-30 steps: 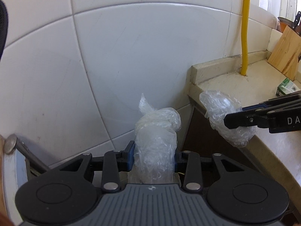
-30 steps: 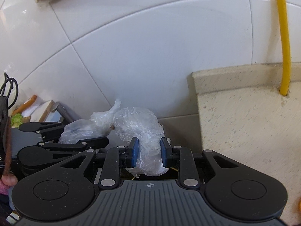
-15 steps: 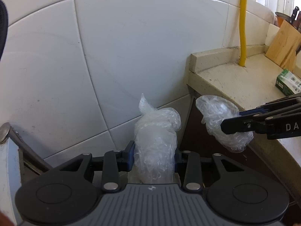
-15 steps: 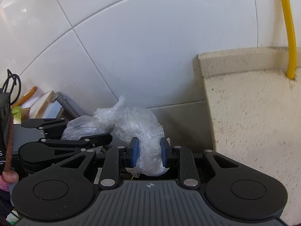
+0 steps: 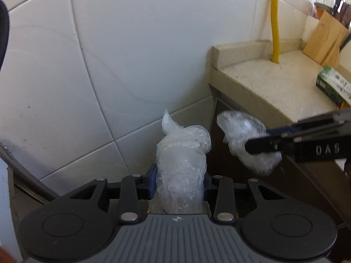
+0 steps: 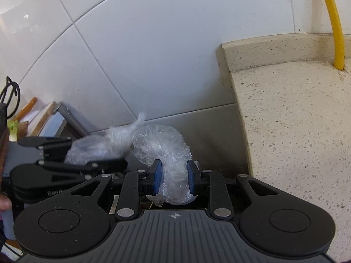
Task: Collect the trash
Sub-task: 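Lower both held plastic bags down beside the cabinet over the trash bin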
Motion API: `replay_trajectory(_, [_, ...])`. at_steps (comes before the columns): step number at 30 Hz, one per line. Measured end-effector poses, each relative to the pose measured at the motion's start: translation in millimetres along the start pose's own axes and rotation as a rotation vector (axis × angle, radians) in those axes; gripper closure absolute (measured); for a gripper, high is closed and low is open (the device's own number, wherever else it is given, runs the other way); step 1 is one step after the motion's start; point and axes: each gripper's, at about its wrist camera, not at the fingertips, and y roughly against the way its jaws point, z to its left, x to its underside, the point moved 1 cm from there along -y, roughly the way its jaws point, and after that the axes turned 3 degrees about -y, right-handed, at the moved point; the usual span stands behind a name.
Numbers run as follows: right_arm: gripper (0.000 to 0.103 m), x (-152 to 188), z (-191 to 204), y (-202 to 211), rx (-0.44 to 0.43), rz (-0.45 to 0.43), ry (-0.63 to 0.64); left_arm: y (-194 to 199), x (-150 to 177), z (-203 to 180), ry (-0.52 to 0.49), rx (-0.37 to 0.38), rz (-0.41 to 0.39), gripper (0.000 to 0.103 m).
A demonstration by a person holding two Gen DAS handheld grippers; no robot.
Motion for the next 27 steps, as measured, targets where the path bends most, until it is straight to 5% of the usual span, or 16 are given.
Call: replay_trajectory(27, [0.072,15.7,6.9,-4.1,0.013,0.027,0.107,-26.1,14.5,-9.8,-0.084,-0.018,0.152,0.069])
